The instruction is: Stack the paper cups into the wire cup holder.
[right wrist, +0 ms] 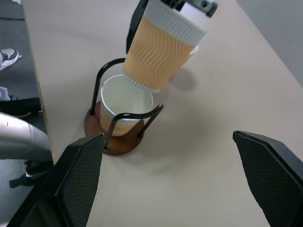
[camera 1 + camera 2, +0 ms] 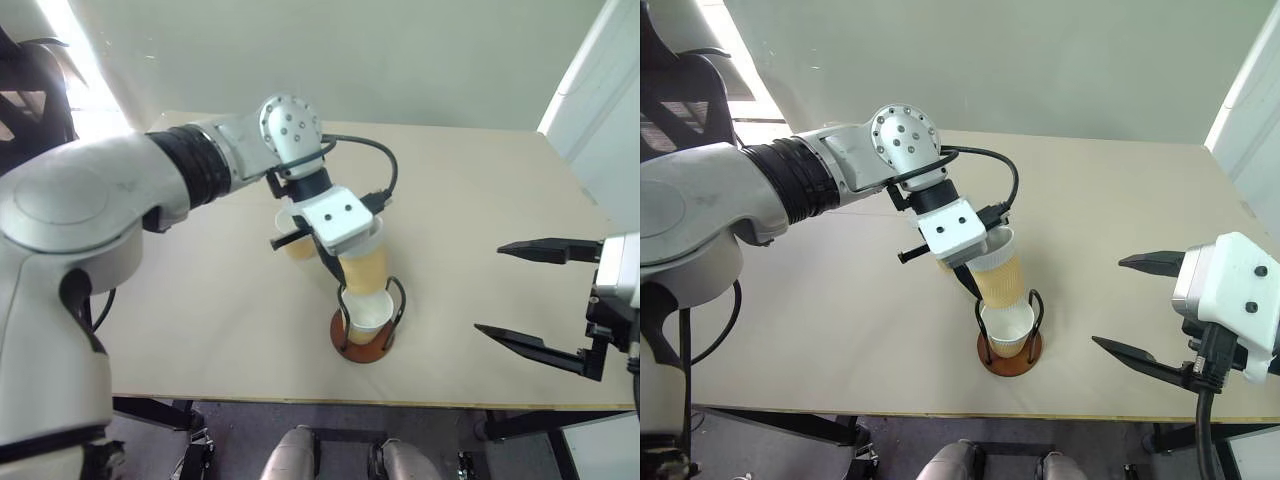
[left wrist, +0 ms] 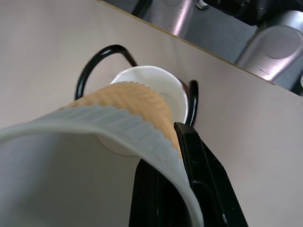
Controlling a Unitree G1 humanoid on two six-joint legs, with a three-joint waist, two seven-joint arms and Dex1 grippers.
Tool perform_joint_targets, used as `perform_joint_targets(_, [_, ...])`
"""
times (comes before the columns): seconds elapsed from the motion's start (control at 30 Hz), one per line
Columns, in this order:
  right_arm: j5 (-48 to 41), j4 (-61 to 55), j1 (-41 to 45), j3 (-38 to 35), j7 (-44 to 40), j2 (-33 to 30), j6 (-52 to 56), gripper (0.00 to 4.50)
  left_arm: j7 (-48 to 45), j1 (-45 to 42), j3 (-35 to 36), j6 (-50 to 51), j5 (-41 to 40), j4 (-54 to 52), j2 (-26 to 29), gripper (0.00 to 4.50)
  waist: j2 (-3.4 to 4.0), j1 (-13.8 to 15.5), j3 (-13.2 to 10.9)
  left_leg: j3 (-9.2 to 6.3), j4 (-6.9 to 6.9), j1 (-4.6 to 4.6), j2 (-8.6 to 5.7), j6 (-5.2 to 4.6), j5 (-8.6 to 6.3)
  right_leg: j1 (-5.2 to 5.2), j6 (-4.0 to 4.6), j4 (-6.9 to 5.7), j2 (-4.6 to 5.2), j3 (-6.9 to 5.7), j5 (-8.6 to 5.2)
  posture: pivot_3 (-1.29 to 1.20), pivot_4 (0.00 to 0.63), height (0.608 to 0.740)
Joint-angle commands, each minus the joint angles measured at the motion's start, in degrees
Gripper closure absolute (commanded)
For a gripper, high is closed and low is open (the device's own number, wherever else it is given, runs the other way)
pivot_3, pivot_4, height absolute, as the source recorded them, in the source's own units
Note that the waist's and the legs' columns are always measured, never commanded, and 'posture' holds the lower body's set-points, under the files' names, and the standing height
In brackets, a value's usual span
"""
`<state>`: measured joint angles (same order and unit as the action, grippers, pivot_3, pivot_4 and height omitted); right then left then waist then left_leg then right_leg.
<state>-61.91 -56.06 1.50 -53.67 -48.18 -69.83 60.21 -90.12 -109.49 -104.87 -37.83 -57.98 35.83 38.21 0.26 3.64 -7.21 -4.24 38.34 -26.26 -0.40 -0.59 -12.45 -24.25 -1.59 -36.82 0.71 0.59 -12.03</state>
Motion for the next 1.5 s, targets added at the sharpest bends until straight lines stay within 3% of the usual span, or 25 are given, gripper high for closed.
perform_joint_targets(0.03, [-2.36,-0.3,0.18,-2.64,2.48,-0.83,0.06,0.0,-2.38,-2.02,0.35,-2.45,-1.74,0.53,-1.35,4.48,0.0,0.04,0.0,-0.01,0.03,-0.02,0.0,-0.01,0.0,0.0,-0.01,0.0,0.01,0.0,0.0,0.0,0.15,0.74])
perform_joint_targets(1.1, [-9.65,-0.9,-1.25,-4.52,10.12,-2.86,-0.94,0.0,-2.38,-1.81,-2.09,-6.65,-1.03,4.35,-4.42,4.48,0.01,0.01,-0.01,0.05,0.14,0.0,0.01,-0.11,-0.08,0.01,-0.03,-0.09,0.0,0.03,-0.01,0.0,0.15,0.74])
perform_joint_targets(1.2, [-10.27,-0.95,-1.33,-4.77,10.61,-3.04,-0.91,0.0,-2.38,-1.65,-2.1,-6.7,-0.93,4.58,-4.66,3.87,0.01,0.01,-0.01,0.05,0.16,0.0,0.01,-0.11,-0.08,0.01,-0.03,-0.09,0.0,0.03,-0.01,0.0,0.15,0.74])
perform_joint_targets(1.33, [-10.52,-1.2,-1.96,-5.22,10.98,-2.84,-0.85,0.0,-2.38,-1.83,-2.74,-6.98,-0.96,4.27,-4.44,2.48,0.01,0.01,-0.01,0.05,0.16,0.0,0.01,-0.11,-0.09,0.01,-0.03,-0.1,0.0,0.03,-0.01,0.0,0.15,0.74])
perform_joint_targets(1.43, [-10.27,-1.16,-2.38,-5.12,11.13,-2.79,-1.19,0.0,-2.38,-0.5,0.53,-7.28,-1.13,5.98,-5.38,1.4,0.01,0.03,-0.01,0.05,0.17,0.0,0.01,-0.12,-0.09,0.01,-0.03,-0.1,0.0,0.03,0.0,0.0,0.15,0.74])
perform_joint_targets(1.5, [-10.29,-1.21,-2.6,-5.18,11.22,-2.77,-1.36,0.0,-2.38,0.07,2.9,-6.54,-1.21,7.28,-5.95,1.4,0.01,0.04,-0.01,0.05,0.2,-0.02,0.01,-0.12,-0.09,0.01,-0.03,-0.11,0.0,0.03,0.0,0.0,0.15,0.74])
